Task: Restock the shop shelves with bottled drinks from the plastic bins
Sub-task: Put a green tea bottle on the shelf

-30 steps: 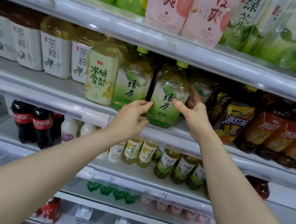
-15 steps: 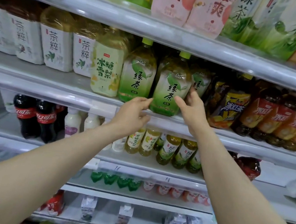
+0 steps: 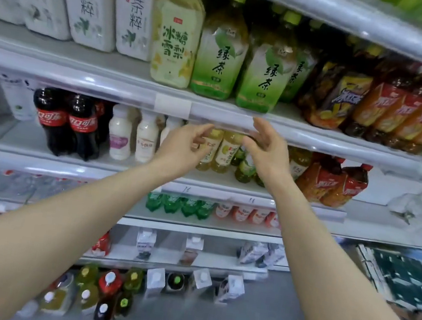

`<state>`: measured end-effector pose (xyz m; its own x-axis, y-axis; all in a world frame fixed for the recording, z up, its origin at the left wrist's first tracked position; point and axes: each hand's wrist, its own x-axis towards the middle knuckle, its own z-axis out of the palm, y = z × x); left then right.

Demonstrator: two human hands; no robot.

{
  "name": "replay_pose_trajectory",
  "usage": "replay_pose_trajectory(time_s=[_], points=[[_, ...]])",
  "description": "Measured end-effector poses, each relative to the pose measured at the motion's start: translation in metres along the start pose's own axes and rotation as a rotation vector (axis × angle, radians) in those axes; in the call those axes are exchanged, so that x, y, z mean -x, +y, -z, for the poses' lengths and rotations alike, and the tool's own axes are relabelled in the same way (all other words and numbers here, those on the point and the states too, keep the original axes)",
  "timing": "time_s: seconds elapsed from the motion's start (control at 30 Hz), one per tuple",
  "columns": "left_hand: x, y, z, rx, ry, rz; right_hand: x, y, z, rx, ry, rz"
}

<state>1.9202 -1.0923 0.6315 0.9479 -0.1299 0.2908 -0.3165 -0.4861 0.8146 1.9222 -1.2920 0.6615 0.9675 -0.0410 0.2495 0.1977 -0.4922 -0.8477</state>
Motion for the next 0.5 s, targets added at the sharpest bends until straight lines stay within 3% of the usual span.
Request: replay_pose_trajectory(time_s=[0.23,0.5], points=[[0.06,-0.063,-0.007,0.071,-0.054,0.128,0.069,0.055,-0.07,-0.037,-0.15,-0.145],[0.13,-0.148,-0.03,0.09,-0.095,0.389,0.137,0.13,-0.139,-0.091,-0.324,-0.356]])
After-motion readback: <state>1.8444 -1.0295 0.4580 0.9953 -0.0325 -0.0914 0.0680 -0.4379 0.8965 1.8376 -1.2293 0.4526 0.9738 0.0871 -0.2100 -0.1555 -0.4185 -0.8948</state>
